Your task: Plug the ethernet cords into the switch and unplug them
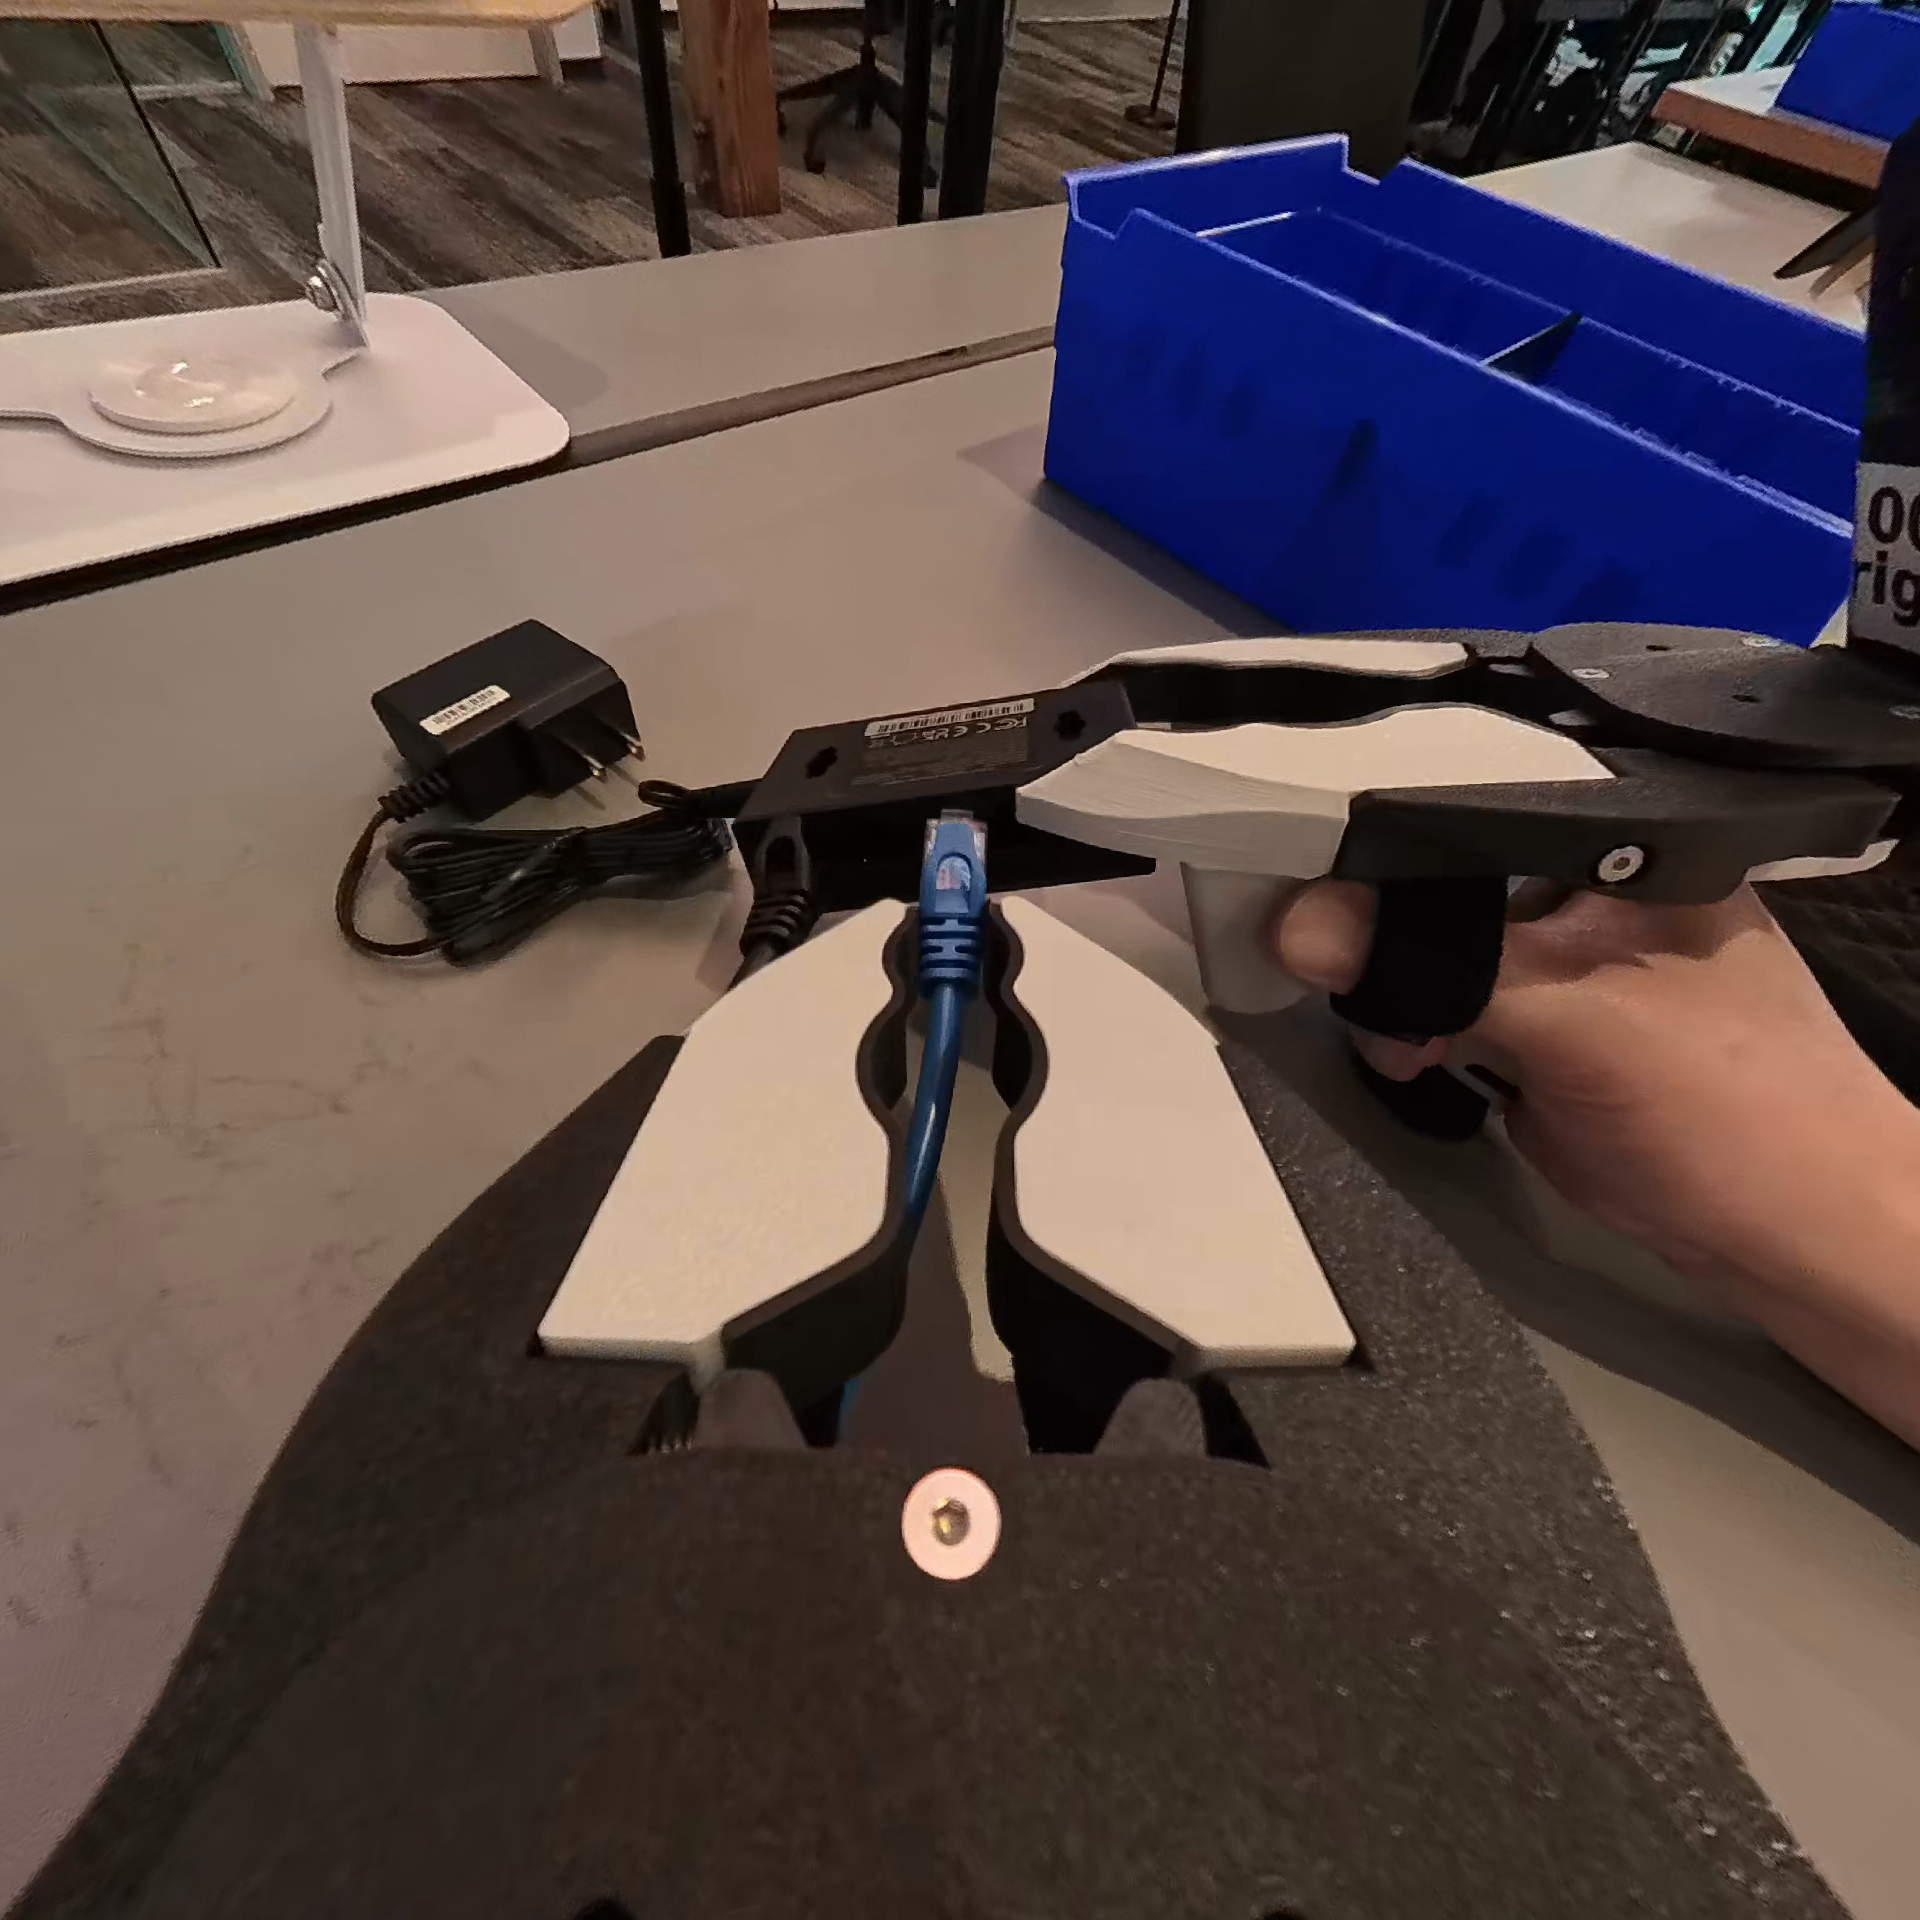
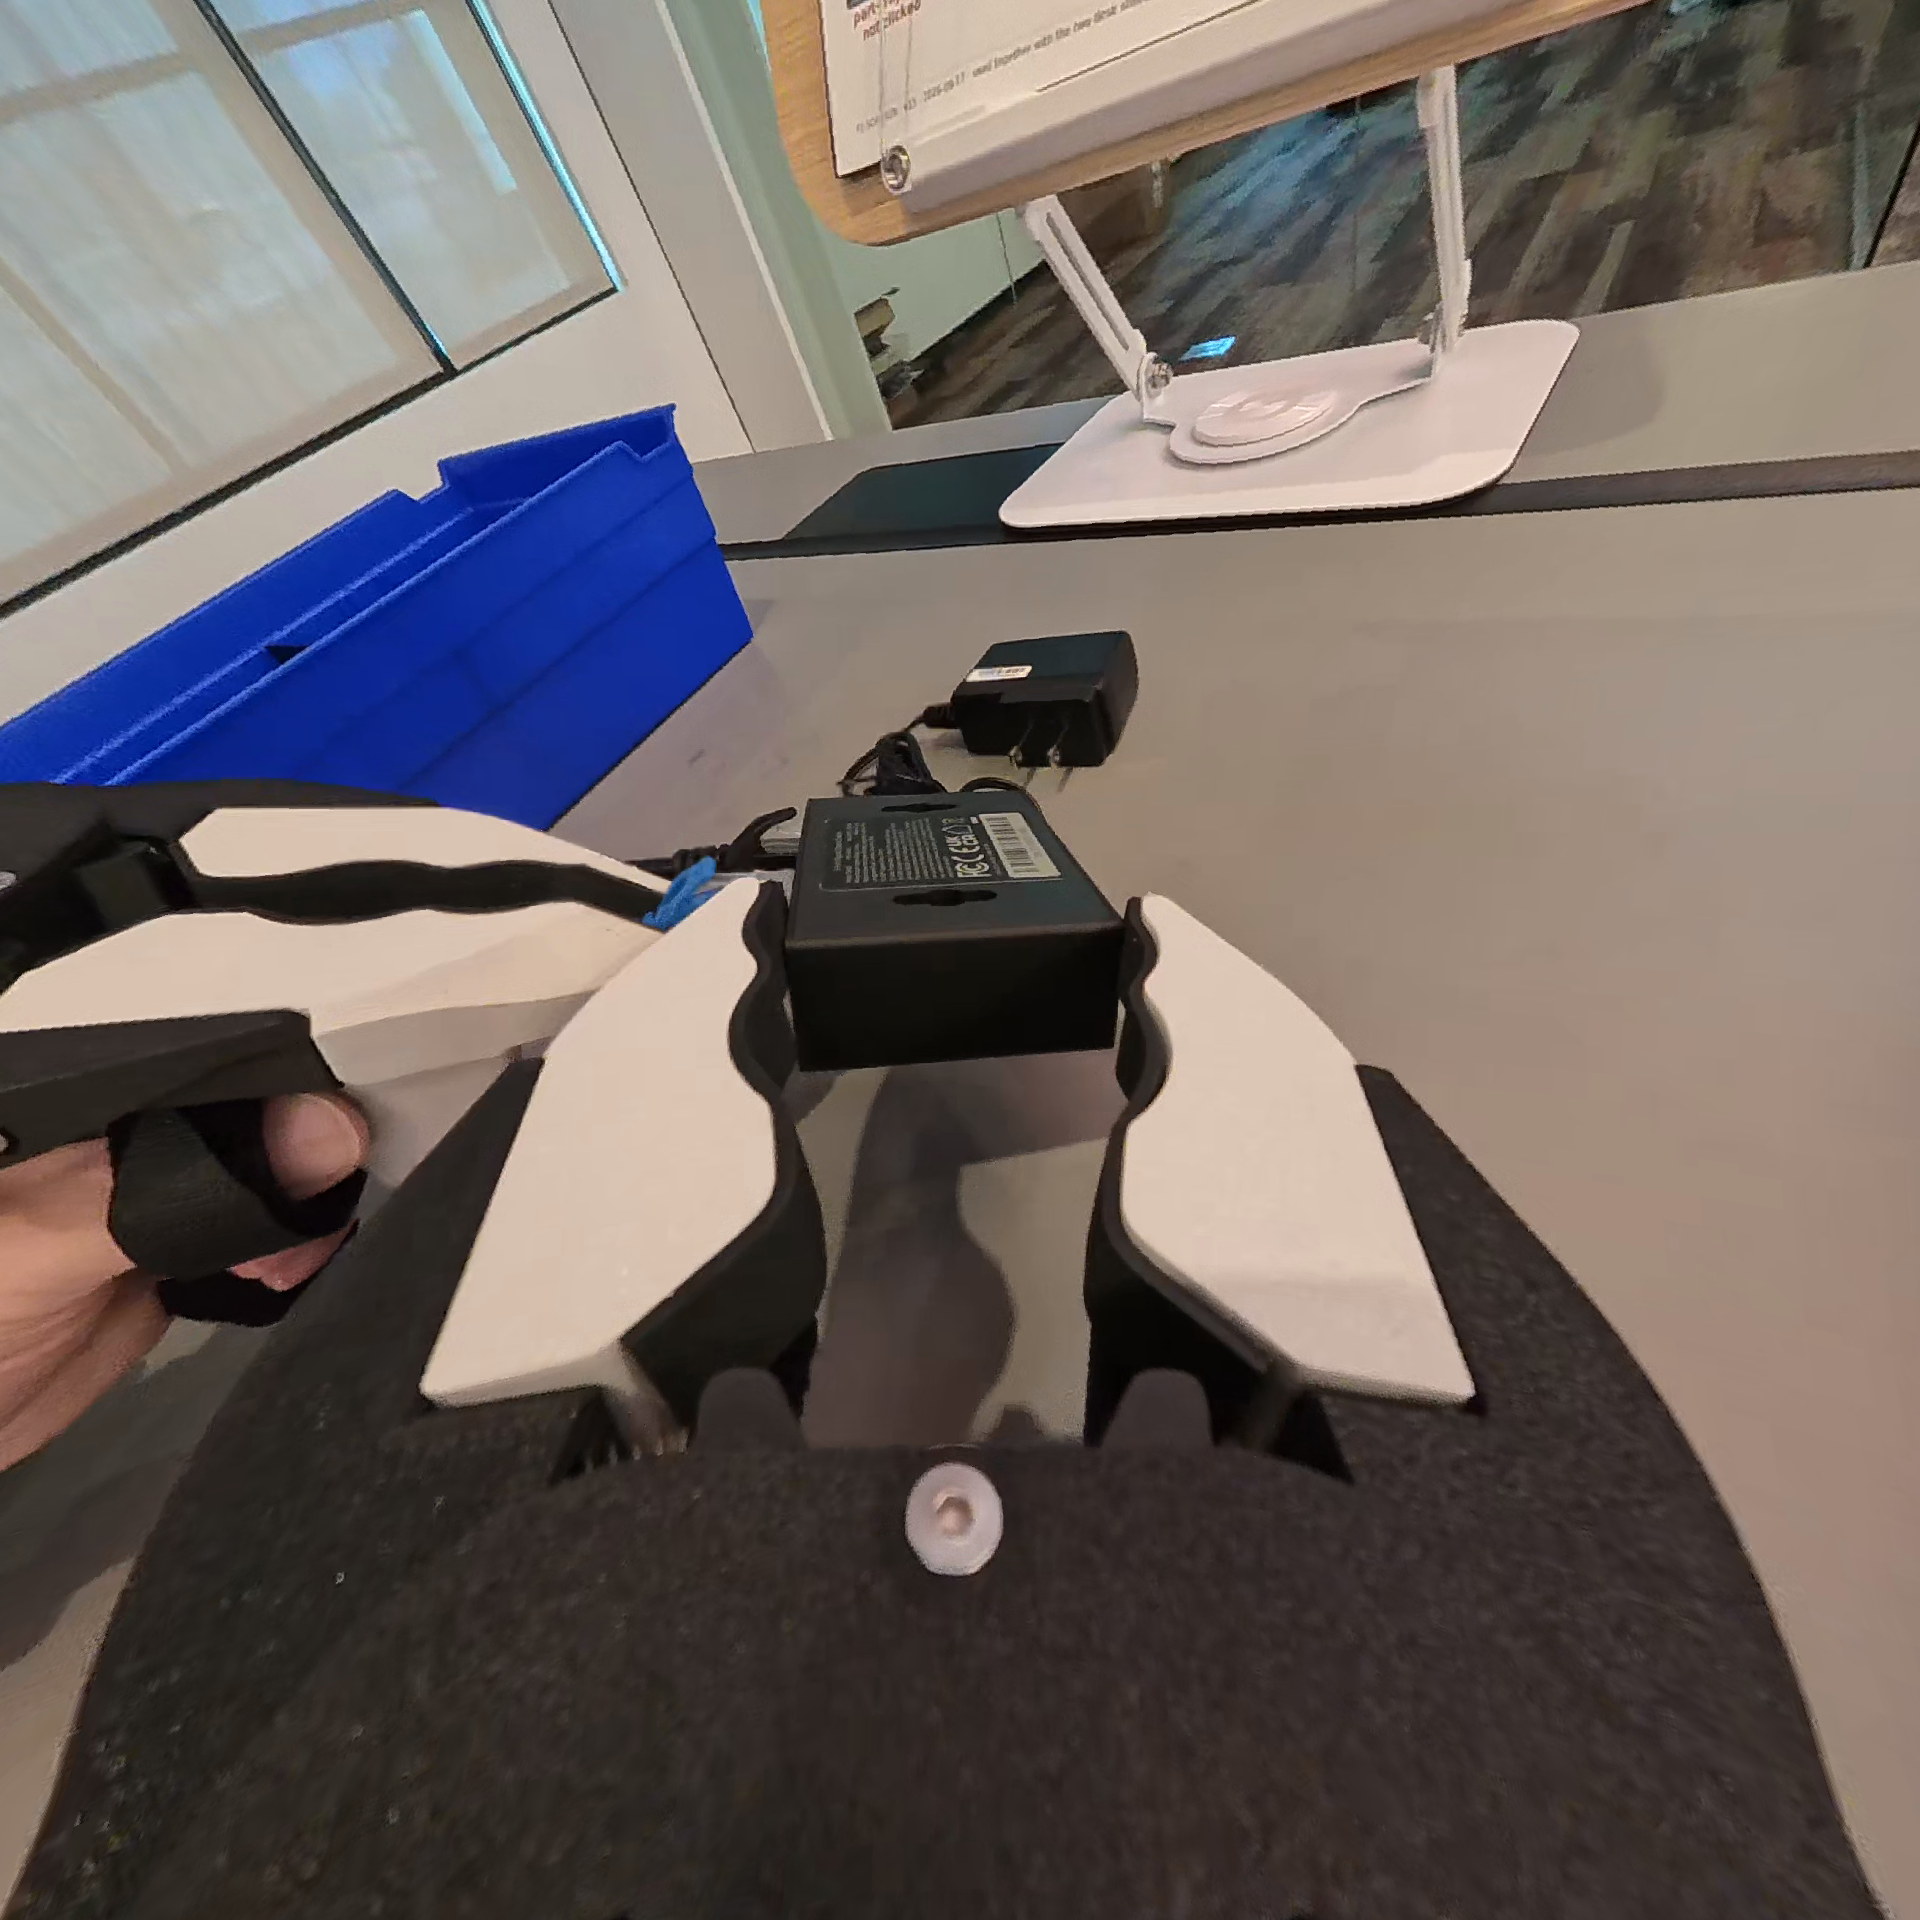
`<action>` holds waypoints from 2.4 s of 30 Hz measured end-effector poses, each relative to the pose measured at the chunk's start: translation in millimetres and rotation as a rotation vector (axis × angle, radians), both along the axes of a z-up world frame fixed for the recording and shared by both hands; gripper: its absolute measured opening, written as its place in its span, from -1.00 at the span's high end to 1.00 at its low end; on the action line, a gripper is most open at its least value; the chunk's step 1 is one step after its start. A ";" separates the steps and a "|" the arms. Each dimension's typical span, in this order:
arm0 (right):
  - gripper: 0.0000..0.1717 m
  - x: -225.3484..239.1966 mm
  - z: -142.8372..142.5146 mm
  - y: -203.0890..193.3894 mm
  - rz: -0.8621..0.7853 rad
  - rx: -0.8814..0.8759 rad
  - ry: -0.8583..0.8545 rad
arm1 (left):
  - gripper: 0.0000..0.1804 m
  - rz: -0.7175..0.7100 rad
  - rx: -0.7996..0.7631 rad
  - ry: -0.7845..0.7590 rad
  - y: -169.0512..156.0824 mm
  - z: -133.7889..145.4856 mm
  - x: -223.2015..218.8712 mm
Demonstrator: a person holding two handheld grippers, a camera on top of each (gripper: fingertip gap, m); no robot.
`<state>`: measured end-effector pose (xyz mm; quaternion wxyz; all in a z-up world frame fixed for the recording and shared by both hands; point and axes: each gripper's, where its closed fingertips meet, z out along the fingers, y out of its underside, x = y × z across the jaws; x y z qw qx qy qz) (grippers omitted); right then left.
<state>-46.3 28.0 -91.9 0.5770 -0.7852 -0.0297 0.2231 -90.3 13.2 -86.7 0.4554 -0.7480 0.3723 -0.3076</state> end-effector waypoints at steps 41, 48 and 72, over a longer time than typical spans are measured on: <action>0.30 -14.8 14.2 -7.8 0.121 0.175 -0.332 | 0.88 0.018 -0.039 -0.016 -4.0 -0.6 -9.1; 0.30 -17.8 14.3 -9.2 0.135 0.185 -0.308 | 0.88 0.027 -0.013 0.000 -3.9 1.2 -11.8; 0.33 -30.2 22.2 -15.7 0.122 0.233 -0.348 | 0.87 0.036 0.103 0.034 9.6 8.5 -20.0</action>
